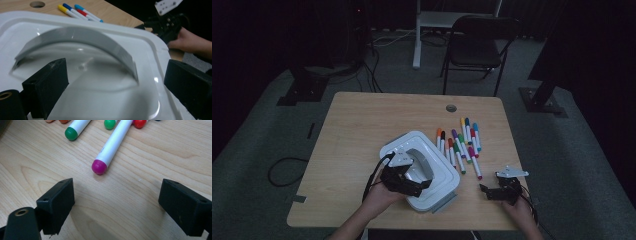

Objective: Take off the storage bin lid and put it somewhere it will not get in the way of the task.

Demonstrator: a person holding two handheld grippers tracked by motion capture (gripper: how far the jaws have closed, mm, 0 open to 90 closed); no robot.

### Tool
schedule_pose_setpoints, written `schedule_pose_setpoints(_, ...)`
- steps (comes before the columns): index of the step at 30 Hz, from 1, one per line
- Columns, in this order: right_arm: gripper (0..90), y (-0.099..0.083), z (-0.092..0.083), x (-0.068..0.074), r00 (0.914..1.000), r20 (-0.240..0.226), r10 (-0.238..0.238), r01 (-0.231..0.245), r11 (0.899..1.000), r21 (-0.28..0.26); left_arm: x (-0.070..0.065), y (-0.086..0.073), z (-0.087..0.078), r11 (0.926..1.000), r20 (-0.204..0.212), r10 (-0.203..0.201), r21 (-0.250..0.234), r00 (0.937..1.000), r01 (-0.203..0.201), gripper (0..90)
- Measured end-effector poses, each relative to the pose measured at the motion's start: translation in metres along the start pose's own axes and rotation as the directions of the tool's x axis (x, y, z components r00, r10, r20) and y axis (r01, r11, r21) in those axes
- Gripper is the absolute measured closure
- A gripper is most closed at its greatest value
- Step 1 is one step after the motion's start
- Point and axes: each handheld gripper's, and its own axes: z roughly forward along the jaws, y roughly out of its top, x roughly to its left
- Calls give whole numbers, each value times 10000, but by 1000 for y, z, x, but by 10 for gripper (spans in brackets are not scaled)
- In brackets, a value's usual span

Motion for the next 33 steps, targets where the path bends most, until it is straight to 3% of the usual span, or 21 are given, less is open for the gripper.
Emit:
schedule_pose_setpoints(5,131,0,0,0,10000,0,3,-3,10000,-2,-4,6,9,10000,-313,-78,-51,9995,77,86)
schedule_pose_setpoints(6,131,0,0,0,10000,0,3,-3,10000,0,-4,7,11,9999,-393,-66,-78,9992,63,151)
schedule_pose_setpoints(8,131,0,0,0,10000,3,-7,7,10000,-4,-5,8,14,10000,-412,-37,-13,9991,37,162)
schedule_pose_setpoints(11,131,0,0,0,10000,3,-9,9,10000,-4,-6,9,16,10000,-315,-59,5,9995,59,260)
schedule_pose_setpoints(18,131,0,0,0,10000,4,-6,6,10000,-5,-10,9,23,9994,-519,297,187,9982,-288,356)
schedule_pose_setpoints(22,131,0,0,0,10000,2,2,-2,10000,-2,-13,6,23,9988,-1015,490,66,9936,-486,441)
schedule_pose_setpoints(33,131,0,0,0,10000,4,3,-3,10000,-4,-10,6,21,9996,-459,279,43,9986,-278,581)
